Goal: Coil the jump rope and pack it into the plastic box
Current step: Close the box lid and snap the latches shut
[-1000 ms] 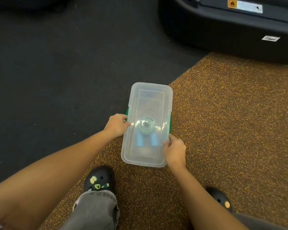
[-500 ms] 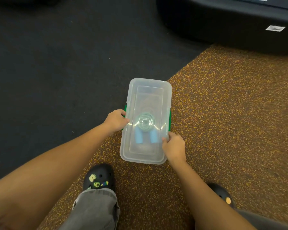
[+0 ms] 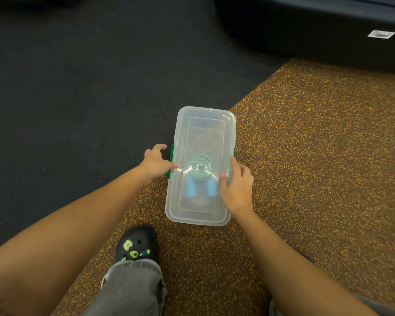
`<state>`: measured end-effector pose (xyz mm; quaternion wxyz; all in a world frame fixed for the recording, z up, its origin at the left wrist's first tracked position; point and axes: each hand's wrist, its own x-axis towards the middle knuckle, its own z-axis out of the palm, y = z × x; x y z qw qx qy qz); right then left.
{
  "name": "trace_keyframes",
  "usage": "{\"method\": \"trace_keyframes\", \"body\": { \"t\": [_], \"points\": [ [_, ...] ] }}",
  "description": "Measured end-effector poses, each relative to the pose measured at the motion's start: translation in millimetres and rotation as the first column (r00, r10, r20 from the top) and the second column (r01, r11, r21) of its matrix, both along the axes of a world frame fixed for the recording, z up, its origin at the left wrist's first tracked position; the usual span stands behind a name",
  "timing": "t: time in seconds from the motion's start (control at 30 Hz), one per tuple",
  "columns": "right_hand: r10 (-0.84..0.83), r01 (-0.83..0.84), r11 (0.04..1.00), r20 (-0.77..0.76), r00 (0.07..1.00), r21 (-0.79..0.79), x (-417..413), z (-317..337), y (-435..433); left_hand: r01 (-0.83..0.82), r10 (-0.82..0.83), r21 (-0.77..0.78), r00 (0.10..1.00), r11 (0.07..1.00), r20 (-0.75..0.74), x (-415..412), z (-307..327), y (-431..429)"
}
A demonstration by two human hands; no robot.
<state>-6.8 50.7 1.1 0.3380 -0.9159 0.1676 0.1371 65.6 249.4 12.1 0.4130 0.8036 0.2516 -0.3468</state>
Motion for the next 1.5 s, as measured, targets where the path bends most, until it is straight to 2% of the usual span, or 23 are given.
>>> {"method": "trace_keyframes", "body": {
  "t": [0.07, 0.13, 0.23, 0.3, 0.33, 0.4, 0.57, 0.63, 0.73, 0.8, 1.17, 1.4, 1.5],
  "points": [
    [-0.169, 0.176, 0.970, -0.056, 0.984, 0.167, 7, -6, -5, -0.104, 0.097, -0.084, 0.992, 0.991, -0.084, 1, -2, 3],
    [-0.304, 0.385, 0.854, -0.265, 0.915, 0.351, 14, -9, -12, -0.148, 0.127, -0.152, 0.981, 0.977, -0.144, -2, -2, 3],
    [-0.291, 0.583, 0.609, -0.533, 0.795, 0.538, 15, -12, -22, -0.195, 0.138, -0.251, 0.964, 0.948, -0.228, -7, -4, 0],
    [-0.263, 0.613, 0.522, -0.572, 0.777, 0.593, 16, -10, -27, -0.194, 0.116, -0.294, 0.958, 0.936, -0.264, -9, -5, 1],
    [-0.251, 0.600, 0.510, -0.560, 0.790, 0.617, 17, -10, -29, -0.194, 0.111, -0.302, 0.956, 0.933, -0.271, -9, -6, 1],
    [-0.243, 0.546, 0.561, -0.506, 0.827, 0.623, 21, -5, -29, -0.187, 0.112, -0.302, 0.962, 0.935, -0.250, -9, -7, 1],
    [-0.356, 0.489, 0.734, -0.345, 0.868, 0.472, 25, 2, -26, -0.169, 0.115, -0.303, 0.975, 0.938, -0.189, -3, -6, 1],
    [-0.371, 0.513, 0.702, -0.362, 0.855, 0.494, 25, 4, -28, -0.195, 0.135, -0.323, 0.971, 0.926, -0.200, 3, -1, 4],
    [-0.359, 0.608, 0.525, -0.492, 0.793, 0.596, 27, 8, -36, -0.280, 0.212, -0.333, 0.951, 0.901, -0.225, 8, 3, 9],
    [-0.320, 0.620, 0.507, -0.537, 0.780, 0.599, 30, 9, -42, -0.307, 0.235, -0.337, 0.942, 0.890, -0.238, 7, 2, 11],
    [-0.205, 0.618, 0.556, -0.628, 0.750, 0.556, 46, 18, -45, -0.248, 0.189, -0.313, 0.960, 0.917, -0.209, 6, 6, 13],
    [-0.196, 0.525, 0.716, -0.588, 0.784, 0.461, 55, 19, -38, -0.219, 0.202, -0.196, 0.974, 0.956, -0.104, 6, 9, 1],
    [-0.202, 0.503, 0.753, -0.578, 0.791, 0.425, 58, 18, -34, -0.198, 0.185, -0.163, 0.979, 0.967, -0.088, 7, 10, -5]
  ]
}}
